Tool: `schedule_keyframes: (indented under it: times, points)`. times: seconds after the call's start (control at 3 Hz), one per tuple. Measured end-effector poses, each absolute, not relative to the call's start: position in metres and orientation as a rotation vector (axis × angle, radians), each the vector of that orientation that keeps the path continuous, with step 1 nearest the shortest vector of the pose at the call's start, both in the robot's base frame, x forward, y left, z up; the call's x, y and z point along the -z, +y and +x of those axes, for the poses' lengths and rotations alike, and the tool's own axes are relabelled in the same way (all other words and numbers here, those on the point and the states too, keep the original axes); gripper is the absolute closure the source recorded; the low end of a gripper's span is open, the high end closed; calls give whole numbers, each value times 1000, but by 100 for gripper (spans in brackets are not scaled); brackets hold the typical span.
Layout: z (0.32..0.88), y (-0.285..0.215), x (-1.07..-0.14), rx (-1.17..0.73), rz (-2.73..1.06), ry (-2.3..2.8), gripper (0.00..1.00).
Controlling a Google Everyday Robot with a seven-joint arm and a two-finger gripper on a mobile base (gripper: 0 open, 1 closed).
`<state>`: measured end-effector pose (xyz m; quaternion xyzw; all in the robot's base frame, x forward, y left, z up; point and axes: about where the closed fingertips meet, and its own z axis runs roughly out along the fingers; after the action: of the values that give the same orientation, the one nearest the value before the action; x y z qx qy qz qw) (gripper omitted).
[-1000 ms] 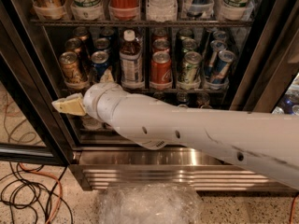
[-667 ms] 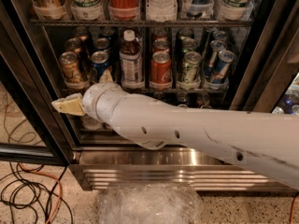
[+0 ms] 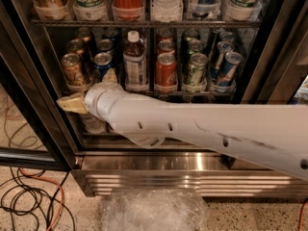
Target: Pick pepsi can from middle shelf of fridge
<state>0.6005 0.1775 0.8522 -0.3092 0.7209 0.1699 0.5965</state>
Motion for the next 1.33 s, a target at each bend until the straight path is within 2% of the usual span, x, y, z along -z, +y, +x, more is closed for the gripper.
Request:
schedule_keyframes:
  times: [1.0,1.33]
  points:
    - [646,183,-841,-306,-693,1659,4]
    - [658,190,-841,-302,-690,1638,19]
